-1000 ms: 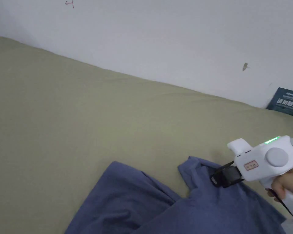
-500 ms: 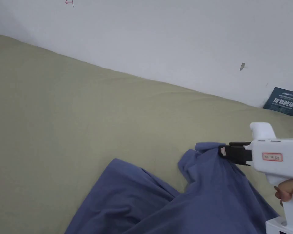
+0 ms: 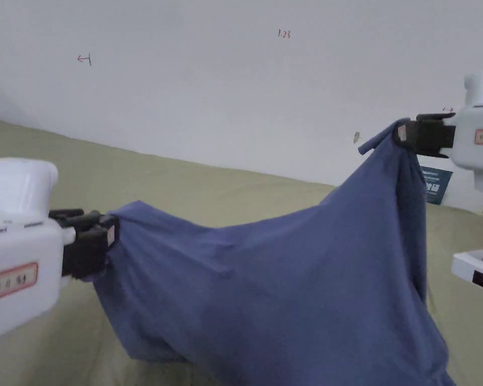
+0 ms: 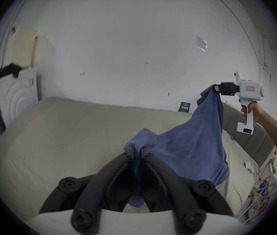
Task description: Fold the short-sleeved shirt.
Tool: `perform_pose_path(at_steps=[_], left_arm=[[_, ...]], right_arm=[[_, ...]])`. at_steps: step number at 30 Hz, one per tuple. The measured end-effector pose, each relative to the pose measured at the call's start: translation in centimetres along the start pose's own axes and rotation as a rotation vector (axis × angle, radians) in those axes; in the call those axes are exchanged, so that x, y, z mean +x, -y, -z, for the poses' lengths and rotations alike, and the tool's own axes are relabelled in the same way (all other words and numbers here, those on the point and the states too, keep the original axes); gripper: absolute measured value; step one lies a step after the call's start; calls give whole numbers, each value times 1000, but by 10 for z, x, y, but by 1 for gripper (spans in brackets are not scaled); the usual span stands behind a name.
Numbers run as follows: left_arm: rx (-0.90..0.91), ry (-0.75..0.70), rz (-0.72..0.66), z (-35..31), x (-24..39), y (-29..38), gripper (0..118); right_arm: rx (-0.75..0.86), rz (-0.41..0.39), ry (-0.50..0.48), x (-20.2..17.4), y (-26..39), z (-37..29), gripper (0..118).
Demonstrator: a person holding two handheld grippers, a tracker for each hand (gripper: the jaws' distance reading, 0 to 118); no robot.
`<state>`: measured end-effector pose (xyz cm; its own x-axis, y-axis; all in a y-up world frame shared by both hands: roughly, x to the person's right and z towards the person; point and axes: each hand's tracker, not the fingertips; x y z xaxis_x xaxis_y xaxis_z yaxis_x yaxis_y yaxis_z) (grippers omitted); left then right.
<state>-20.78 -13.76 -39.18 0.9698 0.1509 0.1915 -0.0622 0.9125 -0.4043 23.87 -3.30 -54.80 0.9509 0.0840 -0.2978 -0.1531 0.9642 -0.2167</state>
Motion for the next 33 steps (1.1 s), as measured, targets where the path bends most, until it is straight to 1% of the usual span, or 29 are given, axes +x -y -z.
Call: perform_pose_path(at_steps=[1, 2, 3, 5, 6, 7, 8, 10, 11, 12, 13, 14, 16, 17, 18, 20, 21, 22, 24, 25, 27, 29, 30, 33], left_arm=[[16, 17, 23, 8, -1, -16, 7], [20, 2, 70, 18, 1, -36, 7], [13, -10, 127, 27, 3, -54, 7], [38, -11, 160, 43, 6, -88, 7], [49, -5, 151, 51, 7, -105, 7], [46, -3, 152, 60, 8, -122, 7], [90, -23, 169, 69, 10, -139, 7], [123, -45, 233, 87, 14, -169, 7], [141, -86, 252, 96, 17, -183, 7], [150, -99, 290, 105, 19, -196, 7], [156, -118, 298, 110, 20, -209, 7], [160, -126, 276, 111, 24, -219, 7], [204, -145, 272, 113, 24, -241, 7], [204, -156, 274, 115, 23, -252, 7], [239, -198, 274, 125, 14, -267, 7], [245, -210, 274, 125, 9, -282, 7], [272, -243, 268, 123, 7, -288, 7], [264, -246, 285, 124, 3, -294, 7], [271, -293, 316, 120, 0, -300, 7], [261, -292, 329, 118, -2, -302, 7], [270, -299, 339, 111, -5, -297, 7], [270, -284, 333, 103, -9, -289, 7], [270, -271, 322, 98, -12, -281, 7], [241, -235, 322, 91, -18, -254, 7]], right_arm=[[26, -19, 18, 1, -14, 1, 4], [70, -34, 52, 1, -27, 3, 4], [89, -30, 66, 4, -40, 7, 4], [136, -21, 117, 9, -66, 14, 4], [141, -18, 110, 13, -79, 19, 4], [169, -16, 141, 15, -91, 22, 4], [186, -27, 168, 17, -103, 28, 4], [221, -49, 188, 19, -123, 35, 4], [226, -52, 203, 20, -133, 39, 4], [244, -52, 240, 21, -143, 43, 4], [251, -48, 250, 23, -151, 46, 4], [256, -57, 265, 24, -162, 48, 4], [307, -79, 310, 27, -181, 52, 4], [319, -75, 308, 28, -191, 51, 4], [343, -71, 323, 27, -201, 48, 4], [396, -88, 337, 25, -220, 40, 4], [429, -89, 335, 24, -229, 33, 4], [443, -86, 332, 22, -237, 27, 4], [477, -86, 322, 15, -252, 9, 4], [482, -88, 324, 12, -256, 4, 4], [505, -76, 296, 5, -257, -9, 4], [480, -55, 271, 1, -249, -15, 4], [441, -50, 262, -2, -240, -16, 4], [347, -106, 242, -11, -197, -20, 4]])
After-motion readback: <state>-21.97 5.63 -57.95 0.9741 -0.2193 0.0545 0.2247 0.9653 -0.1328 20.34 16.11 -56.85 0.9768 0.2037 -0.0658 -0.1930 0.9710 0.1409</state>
